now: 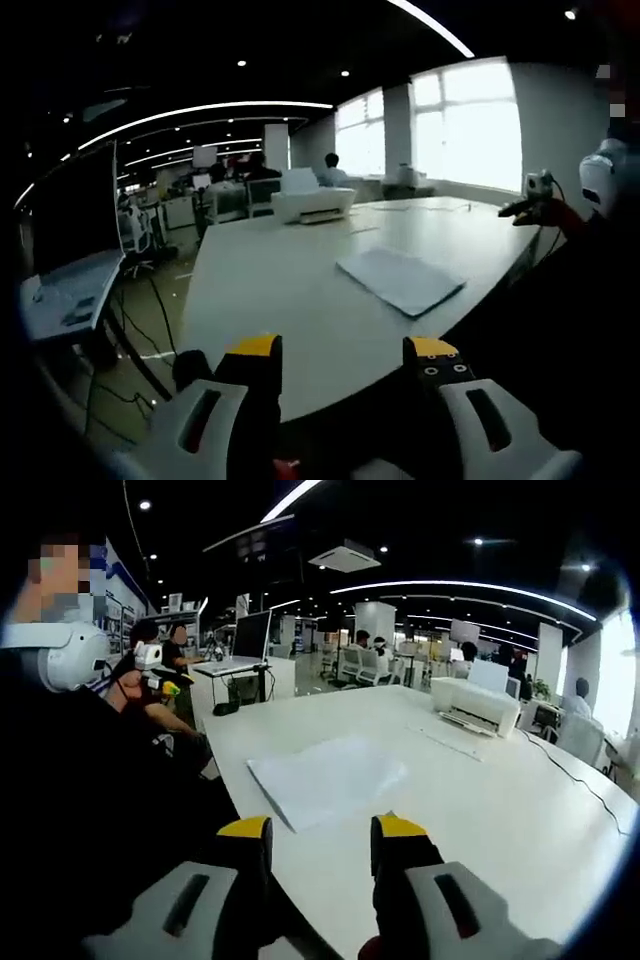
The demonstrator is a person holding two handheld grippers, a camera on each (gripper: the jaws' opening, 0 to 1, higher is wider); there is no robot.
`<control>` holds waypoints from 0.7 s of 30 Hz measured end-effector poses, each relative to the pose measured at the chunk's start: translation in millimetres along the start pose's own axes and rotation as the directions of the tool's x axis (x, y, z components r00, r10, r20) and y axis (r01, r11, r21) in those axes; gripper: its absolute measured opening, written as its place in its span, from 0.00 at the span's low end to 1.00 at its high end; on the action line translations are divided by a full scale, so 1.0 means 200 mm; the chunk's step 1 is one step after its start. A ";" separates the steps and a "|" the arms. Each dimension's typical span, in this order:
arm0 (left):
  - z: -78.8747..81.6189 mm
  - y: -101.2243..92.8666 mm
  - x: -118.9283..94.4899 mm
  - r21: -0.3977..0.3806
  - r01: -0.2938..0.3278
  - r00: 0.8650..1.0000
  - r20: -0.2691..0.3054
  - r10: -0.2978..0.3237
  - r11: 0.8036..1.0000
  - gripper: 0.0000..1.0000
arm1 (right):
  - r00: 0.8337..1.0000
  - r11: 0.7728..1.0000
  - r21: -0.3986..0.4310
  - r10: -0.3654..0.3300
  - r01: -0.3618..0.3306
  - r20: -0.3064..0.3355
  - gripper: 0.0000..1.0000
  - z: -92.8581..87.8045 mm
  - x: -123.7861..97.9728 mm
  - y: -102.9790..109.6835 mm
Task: Organize the stack of printing papers by aligning and flattening the scattered papers on the table
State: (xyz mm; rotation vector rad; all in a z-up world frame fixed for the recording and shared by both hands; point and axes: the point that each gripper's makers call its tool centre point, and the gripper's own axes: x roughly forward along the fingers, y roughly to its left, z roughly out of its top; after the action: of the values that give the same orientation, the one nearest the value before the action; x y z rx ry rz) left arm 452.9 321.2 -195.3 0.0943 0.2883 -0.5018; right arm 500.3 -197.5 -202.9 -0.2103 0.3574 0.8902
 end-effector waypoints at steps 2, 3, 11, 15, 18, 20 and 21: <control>0.02 -0.01 0.01 0.004 0.008 1.000 0.017 -0.008 1.000 0.52 | 1.000 1.000 0.001 0.007 -0.007 0.009 0.34 0.00 0.01 0.01; 0.02 -0.02 0.01 0.004 0.014 1.000 0.020 -0.014 1.000 0.52 | 1.000 1.000 0.002 0.009 -0.009 0.010 0.34 0.00 0.02 0.01; 0.00 -0.05 0.05 0.003 0.041 0.999 0.020 -0.041 0.999 0.54 | 0.999 1.000 0.029 0.010 -0.011 0.030 0.37 0.00 0.06 0.02; 0.01 -0.06 0.04 0.014 0.041 0.998 0.039 -0.042 0.999 0.56 | 0.998 1.000 0.023 -0.006 0.005 0.057 0.41 0.02 0.04 0.00; 0.04 -0.05 0.05 0.027 0.039 0.997 0.062 -0.041 0.999 0.57 | 0.997 0.999 0.028 -0.026 0.024 0.076 0.47 0.04 0.04 -0.02; 0.06 -0.04 0.05 0.030 0.028 0.997 0.077 -0.030 0.999 0.57 | 0.996 0.999 0.026 -0.039 0.037 0.084 0.51 0.05 0.05 -0.03; 0.06 -0.04 0.06 0.026 0.027 0.996 0.083 -0.029 0.999 0.57 | 0.996 0.999 0.027 -0.042 0.039 0.083 0.53 0.05 0.05 -0.03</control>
State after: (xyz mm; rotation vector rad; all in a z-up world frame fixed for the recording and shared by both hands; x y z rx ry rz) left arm 462.0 307.4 -186.6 0.0931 0.2026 -0.5356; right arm 513.8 -191.1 -197.5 -0.1562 0.2857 0.8514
